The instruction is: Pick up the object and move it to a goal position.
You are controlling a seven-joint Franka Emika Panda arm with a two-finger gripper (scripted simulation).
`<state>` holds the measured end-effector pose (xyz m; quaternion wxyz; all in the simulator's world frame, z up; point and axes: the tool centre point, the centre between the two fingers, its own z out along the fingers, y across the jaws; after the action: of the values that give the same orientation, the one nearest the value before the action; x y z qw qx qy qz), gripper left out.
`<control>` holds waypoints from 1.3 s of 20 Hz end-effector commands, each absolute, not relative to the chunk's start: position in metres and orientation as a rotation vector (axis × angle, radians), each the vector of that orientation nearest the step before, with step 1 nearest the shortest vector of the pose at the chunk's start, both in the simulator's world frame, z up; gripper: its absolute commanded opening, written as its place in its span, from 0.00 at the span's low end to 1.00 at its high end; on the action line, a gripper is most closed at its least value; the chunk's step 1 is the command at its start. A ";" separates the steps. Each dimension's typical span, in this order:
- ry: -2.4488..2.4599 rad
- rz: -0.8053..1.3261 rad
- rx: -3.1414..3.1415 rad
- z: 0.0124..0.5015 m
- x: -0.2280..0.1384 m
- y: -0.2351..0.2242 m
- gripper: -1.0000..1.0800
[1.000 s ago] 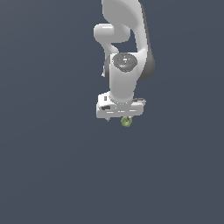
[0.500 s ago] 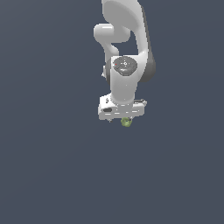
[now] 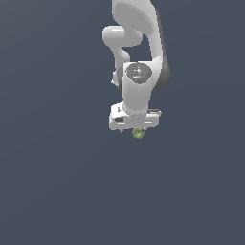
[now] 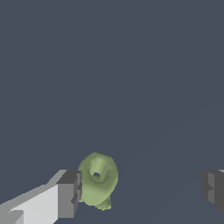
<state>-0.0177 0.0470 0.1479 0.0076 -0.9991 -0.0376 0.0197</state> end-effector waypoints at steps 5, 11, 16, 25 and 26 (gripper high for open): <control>-0.004 0.049 -3.132 0.134 -0.033 0.059 0.96; 0.158 0.030 -3.134 0.116 -0.057 0.074 0.96; 0.275 0.015 -3.128 0.104 -0.075 0.083 0.96; 0.383 0.001 -3.118 0.094 -0.093 0.090 0.96; 0.387 0.000 -3.118 0.093 -0.094 0.091 0.96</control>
<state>-0.0925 0.0903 0.0941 0.0000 -0.9928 0.1197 0.0008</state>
